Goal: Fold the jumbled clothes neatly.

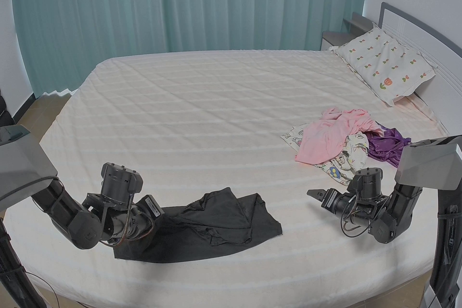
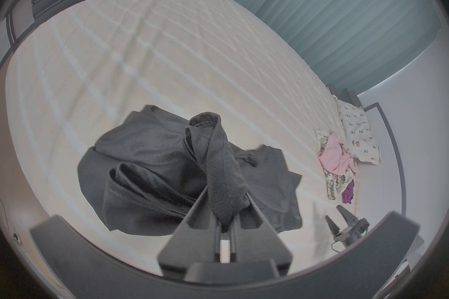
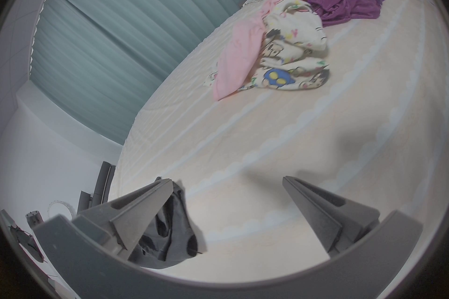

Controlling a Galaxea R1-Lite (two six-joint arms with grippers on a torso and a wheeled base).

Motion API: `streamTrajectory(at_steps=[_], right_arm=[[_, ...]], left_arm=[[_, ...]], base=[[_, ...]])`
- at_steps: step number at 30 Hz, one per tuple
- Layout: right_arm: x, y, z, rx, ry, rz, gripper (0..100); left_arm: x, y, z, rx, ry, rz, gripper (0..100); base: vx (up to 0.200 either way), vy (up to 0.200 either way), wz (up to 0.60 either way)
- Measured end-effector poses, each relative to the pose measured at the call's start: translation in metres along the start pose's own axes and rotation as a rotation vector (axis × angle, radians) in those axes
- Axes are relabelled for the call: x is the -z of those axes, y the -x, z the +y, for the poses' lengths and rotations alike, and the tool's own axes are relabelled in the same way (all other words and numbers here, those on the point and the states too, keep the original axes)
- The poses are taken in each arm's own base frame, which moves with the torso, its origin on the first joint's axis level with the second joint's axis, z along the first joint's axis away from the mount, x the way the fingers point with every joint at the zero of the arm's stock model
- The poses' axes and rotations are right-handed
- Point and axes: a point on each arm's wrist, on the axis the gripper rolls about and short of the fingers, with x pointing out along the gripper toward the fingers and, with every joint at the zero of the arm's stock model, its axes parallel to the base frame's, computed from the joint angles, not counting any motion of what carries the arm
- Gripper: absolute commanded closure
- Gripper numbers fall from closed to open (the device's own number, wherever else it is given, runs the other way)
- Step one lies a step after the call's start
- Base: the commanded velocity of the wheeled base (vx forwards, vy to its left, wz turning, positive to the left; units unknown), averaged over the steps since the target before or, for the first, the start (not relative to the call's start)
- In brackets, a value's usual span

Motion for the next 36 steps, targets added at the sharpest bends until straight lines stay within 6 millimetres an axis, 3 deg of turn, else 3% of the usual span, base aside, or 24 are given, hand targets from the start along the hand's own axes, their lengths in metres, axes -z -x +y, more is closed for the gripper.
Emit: streamTrajectory(at_steps=[10,27,28,36], right_arm=[[-0.003,-0.002,-0.003,0.005,-0.006,-0.008,0],[0.000,-0.007,-0.005,0.011,-0.005,0.001,0],[0.000,-0.007,-0.005,0.011,-0.005,0.002,0],[0.001,-0.008,-0.006,0.012,-0.005,0.004,0]], left_arm=[[-0.001,-0.015,-0.040,0.061,0.001,0.013,100],[0.016,-0.054,-0.074,0.102,0.035,0.027,100],[0.017,-0.056,-0.075,0.101,0.034,0.028,0],[0.019,-0.065,-0.078,0.105,0.053,0.038,0]], base=[[0.000,-0.200,0.00],[0.000,0.000,0.00],[0.000,0.000,0.00],[0.000,0.000,0.00]])
